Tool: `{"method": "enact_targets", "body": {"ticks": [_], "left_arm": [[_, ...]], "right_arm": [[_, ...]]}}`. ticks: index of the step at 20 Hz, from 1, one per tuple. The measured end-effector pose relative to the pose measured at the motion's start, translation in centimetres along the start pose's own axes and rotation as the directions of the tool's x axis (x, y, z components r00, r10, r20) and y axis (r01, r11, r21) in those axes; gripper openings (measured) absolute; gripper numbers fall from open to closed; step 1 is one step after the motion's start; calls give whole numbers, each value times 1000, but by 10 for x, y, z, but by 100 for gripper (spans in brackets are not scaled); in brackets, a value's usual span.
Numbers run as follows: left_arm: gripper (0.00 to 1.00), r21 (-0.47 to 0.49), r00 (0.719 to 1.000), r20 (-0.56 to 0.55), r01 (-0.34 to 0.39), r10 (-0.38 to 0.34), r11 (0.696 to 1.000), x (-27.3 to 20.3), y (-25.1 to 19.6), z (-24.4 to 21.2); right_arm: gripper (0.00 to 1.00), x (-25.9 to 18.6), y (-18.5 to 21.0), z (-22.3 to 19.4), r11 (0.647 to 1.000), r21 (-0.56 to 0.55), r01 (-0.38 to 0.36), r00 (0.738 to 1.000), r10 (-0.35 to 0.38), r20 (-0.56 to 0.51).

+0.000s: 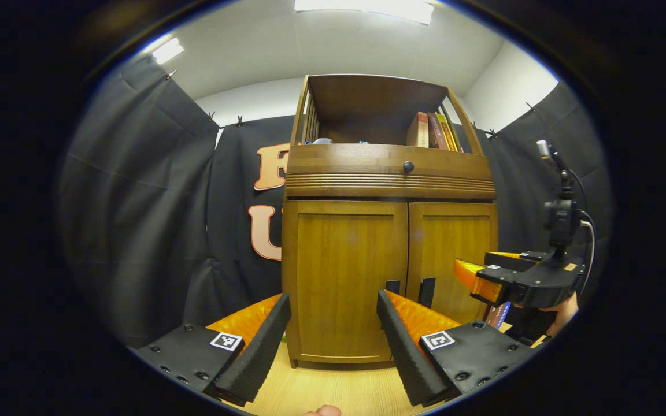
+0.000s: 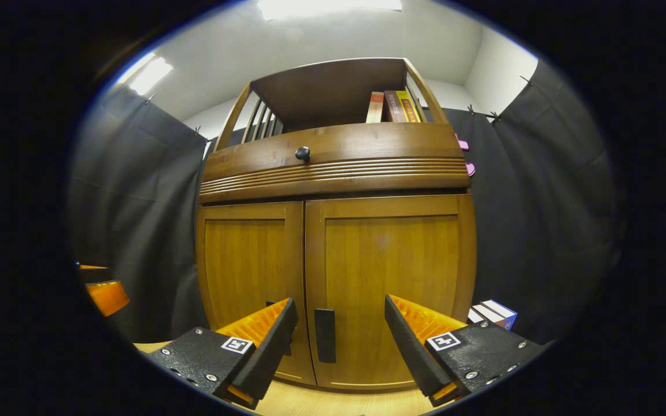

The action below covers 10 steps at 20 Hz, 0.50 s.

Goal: Open the right door of the double-door shoe cabinet with the right hand, and open the left door with the left hand.

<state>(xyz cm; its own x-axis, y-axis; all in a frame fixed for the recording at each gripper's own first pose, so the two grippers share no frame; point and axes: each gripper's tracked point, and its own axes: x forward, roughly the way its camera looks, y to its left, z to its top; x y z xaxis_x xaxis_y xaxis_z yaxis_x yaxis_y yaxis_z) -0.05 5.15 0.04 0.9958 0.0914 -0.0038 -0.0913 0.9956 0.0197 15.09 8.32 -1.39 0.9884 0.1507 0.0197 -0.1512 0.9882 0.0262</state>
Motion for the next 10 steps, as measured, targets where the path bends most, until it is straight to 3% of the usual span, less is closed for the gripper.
{"method": "enact_targets", "body": {"ticks": [5, 8, 9, 10], "left_arm": [[98, -2, 999, 10, -40, 40, 999, -9, 21, 0], [96, 8, 997, 10, -72, 72, 997, -10, 36, 1], [96, 12, 996, 9, -86, 86, 996, -10, 42, 1], [96, 12, 995, 11, -97, 97, 995, -12, 47, 2]], "right_arm": [[94, 62, 1, -51, 999, -10, 30, 997, -31, -64], [93, 78, 5, -75, 999, -27, 45, 993, -47, -110], [100, 82, 6, -82, 998, -33, 50, 991, -54, -121], [100, 85, 6, -89, 998, -37, 55, 989, -59, -134]]}}
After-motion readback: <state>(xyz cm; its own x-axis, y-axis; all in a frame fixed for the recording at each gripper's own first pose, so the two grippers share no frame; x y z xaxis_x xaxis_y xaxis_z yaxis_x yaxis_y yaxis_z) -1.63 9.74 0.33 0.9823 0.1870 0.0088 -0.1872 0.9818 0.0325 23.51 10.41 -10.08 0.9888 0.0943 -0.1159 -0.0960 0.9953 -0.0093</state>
